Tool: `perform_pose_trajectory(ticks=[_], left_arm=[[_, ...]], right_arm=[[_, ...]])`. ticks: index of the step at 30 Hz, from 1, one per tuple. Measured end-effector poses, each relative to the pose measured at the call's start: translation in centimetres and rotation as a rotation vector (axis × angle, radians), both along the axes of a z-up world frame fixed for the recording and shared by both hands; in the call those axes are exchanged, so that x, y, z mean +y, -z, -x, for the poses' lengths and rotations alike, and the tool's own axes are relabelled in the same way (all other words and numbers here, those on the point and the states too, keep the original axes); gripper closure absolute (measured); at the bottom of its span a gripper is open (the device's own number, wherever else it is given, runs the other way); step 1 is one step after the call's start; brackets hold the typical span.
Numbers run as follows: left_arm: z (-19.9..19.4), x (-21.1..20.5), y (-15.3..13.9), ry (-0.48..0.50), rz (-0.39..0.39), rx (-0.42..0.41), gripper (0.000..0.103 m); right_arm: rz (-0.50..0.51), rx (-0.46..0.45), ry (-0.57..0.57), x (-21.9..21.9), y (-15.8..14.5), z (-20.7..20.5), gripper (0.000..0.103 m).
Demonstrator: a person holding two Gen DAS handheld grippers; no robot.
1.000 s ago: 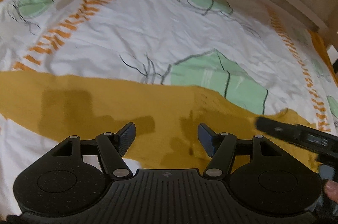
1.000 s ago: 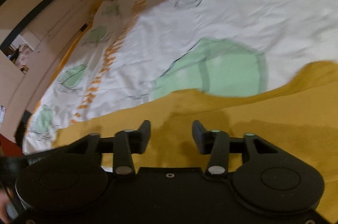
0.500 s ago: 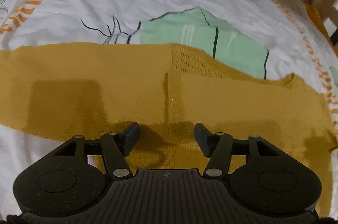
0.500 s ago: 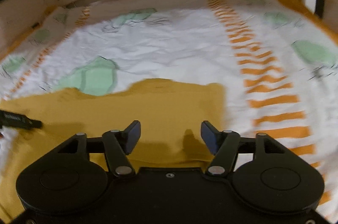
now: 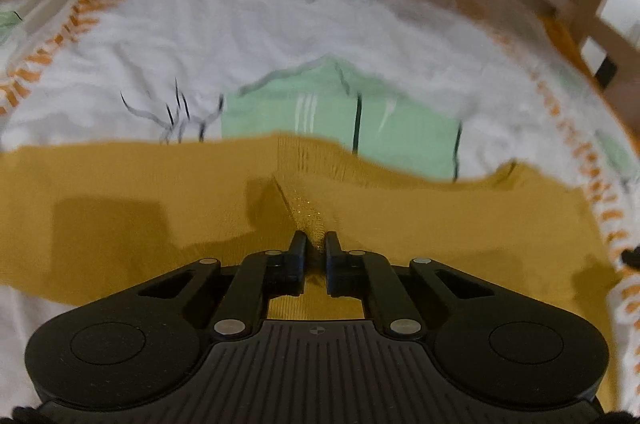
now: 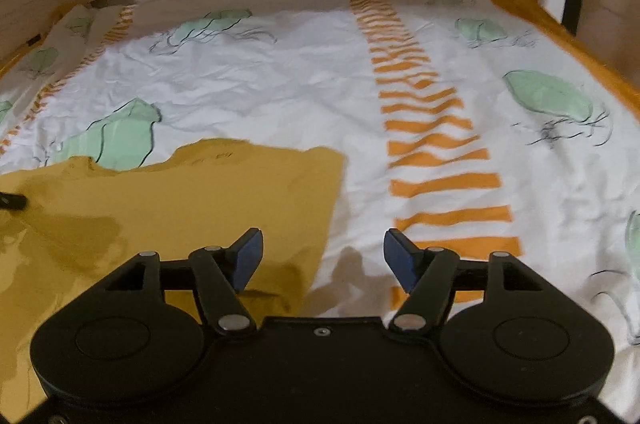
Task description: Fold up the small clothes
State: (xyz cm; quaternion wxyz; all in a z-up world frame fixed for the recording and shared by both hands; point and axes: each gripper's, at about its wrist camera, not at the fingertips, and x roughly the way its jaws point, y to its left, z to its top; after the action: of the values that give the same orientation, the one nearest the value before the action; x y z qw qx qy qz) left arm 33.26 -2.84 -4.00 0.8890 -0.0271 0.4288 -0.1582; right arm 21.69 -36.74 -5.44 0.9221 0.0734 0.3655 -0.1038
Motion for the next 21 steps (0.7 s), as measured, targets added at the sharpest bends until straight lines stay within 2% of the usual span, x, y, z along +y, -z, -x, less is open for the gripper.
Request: perform_pose_trajectory(ticks=[3,6,11,15,18,21], left_arm=[[0.1,0.9,-1.9,-0.022,0.031,-0.037,0.095],[-0.2,1.5,-2.2,-0.054,-0.001,-0.052,0.095],[-1.5,1.9,0.3,-0.071,-0.028,0.036,0.094],[-1.7,1.3,1.9,-0.059,-0.126,0.080,0.089],[-2.0,1.5,2.6,-0.090,-0.197,0.110,0.088],[-2.1,2.6,2.6,-0.127,-0.203,0.103,0.074]], right_arm=[[-0.032,0.000,0.051,-1.4,0.1,0.3,0.029],[-0.078,0.010,0.092,-2.5,0.5,0.2,0.029],[-0.068,0.035,0.075,-2.0,1.3,-0.3,0.029],[-0.042,0.080,0.025,-0.8,2.5,-1.1,0.028],[0.029,0.158,0.003,0.1,4.0,-1.8,0.025],[0.057,0.164,0.006,0.3,4.0,-1.8,0.022]])
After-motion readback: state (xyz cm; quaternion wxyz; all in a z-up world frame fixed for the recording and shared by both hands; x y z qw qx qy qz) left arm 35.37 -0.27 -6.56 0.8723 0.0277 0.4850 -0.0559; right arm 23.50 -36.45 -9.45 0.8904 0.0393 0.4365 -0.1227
